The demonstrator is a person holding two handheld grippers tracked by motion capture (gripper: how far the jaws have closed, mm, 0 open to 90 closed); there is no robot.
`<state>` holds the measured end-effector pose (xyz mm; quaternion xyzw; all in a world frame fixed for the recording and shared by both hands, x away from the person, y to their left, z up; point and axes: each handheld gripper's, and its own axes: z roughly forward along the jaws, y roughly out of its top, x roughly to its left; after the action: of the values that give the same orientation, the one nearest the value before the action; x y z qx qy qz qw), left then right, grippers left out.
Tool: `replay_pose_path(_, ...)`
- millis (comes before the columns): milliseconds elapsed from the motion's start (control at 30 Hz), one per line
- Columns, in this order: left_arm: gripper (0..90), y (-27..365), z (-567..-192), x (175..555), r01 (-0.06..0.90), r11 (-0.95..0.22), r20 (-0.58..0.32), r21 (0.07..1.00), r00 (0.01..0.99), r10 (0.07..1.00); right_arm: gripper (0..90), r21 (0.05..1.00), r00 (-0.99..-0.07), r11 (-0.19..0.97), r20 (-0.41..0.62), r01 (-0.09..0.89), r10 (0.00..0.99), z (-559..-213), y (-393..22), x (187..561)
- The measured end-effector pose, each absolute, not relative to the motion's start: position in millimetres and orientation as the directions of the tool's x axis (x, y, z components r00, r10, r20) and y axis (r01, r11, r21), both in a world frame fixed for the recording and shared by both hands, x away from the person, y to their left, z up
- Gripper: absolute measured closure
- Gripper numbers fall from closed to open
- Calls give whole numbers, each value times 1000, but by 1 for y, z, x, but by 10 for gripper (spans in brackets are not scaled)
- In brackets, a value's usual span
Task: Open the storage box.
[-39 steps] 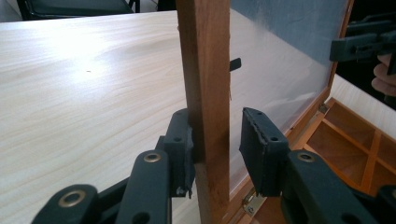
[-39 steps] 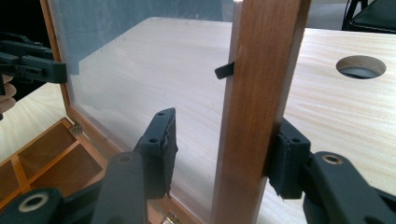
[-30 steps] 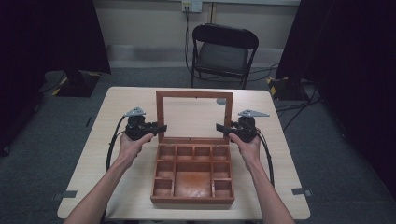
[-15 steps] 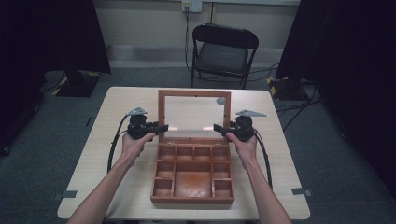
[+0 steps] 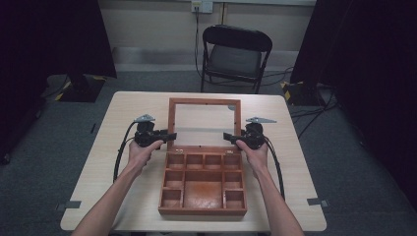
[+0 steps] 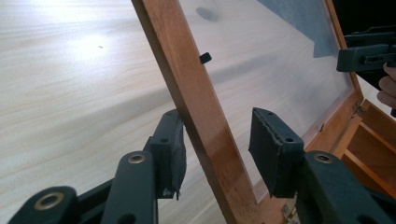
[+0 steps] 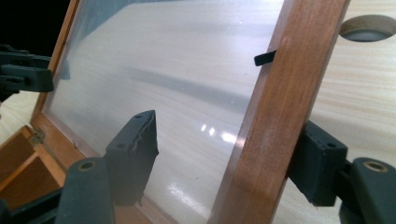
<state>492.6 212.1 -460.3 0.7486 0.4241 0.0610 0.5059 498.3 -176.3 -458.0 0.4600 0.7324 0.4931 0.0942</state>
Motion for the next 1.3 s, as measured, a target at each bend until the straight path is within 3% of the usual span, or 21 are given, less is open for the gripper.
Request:
replay_pose_path(400,494,219,-478,500,647,-86,-428,757,591,684,226,758,-522,95,347,646,779,-473,-174,505)
replay_pose_path(500,494,219,-480,499,641,-99,-401,761,584,706,164,736,-501,121,322,666,803,-475,-173,507)
replay_pose_path(567,483,219,-482,500,652,-86,-426,753,583,692,156,694,-483,101,381,713,789,-484,-177,509)
replay_pose_path(900,356,221,-480,494,638,-115,-366,761,569,737,159,716,-478,100,348,691,806,-483,-186,506)
replay_pose_path(1300,252,260,-479,461,639,-189,-269,746,548,792,151,748,-451,92,293,657,843,-466,-230,469)
